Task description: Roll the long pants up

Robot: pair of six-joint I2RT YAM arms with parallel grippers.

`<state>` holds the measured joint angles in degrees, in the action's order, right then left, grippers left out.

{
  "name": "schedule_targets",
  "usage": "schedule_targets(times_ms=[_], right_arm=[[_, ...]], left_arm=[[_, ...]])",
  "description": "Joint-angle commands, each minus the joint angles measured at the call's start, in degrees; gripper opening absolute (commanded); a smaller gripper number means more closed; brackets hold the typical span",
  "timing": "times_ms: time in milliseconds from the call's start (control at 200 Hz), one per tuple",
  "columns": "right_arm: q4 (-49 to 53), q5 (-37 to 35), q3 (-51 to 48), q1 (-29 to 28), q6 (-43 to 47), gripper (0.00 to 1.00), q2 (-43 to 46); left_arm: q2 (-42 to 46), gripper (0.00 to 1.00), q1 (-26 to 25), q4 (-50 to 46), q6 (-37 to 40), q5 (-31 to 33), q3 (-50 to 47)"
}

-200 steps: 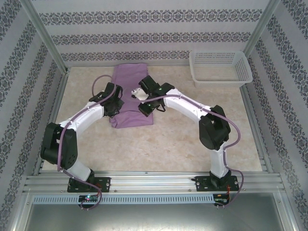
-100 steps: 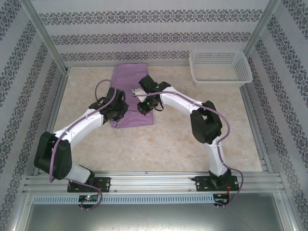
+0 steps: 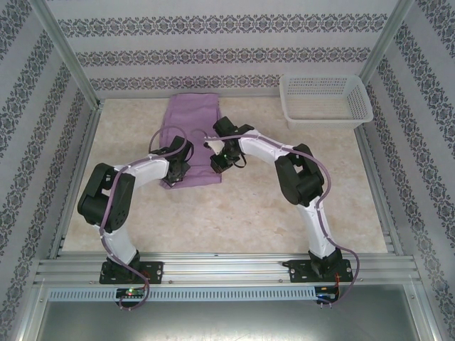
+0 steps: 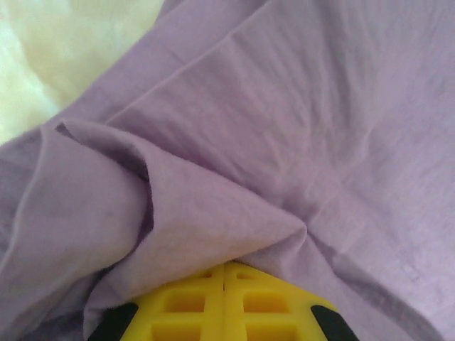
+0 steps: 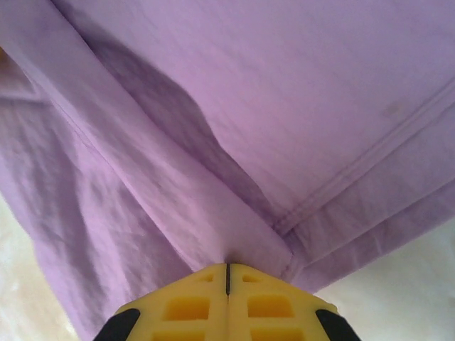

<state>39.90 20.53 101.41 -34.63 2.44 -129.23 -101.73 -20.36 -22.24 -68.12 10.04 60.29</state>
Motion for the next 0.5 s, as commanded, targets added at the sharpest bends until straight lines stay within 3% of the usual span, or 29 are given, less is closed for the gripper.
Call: schedule_targets(times_ms=[0,125,160,210,255,495], right_arm=[[-0.2,0.1,-1.6,0.1,-0.5,0.0,-1.0],[-2.0,-2.1,-4.1,0.0,-0.2,0.0,4.0],[-2.1,-2.6,-4.7,-0.3,0.4,0.14,6.1],[-1.9,-3.9,-5.4,-1.5,2.0,0.42,9.1],[-1.8,-6.2,-6.2,-3.4,3.9,0.54,11.9],[-5.3,-21.5,-11.5,-16.2,13.6,0.62,20.1]], left_arm=[[-0.1,0.0,1.4,-2.0,2.2,3.1,1.9],[0.1,0.0,1.4,-2.0,2.5,2.0,3.5],[0.1,0.0,1.4,-1.9,2.6,1.6,4.1],[-0.1,0.0,1.5,-1.9,2.9,1.0,4.8],[-0.3,0.0,1.5,-1.9,3.1,0.6,5.6],[0.4,0.0,3.9,-3.7,5.0,2.0,8.3]])
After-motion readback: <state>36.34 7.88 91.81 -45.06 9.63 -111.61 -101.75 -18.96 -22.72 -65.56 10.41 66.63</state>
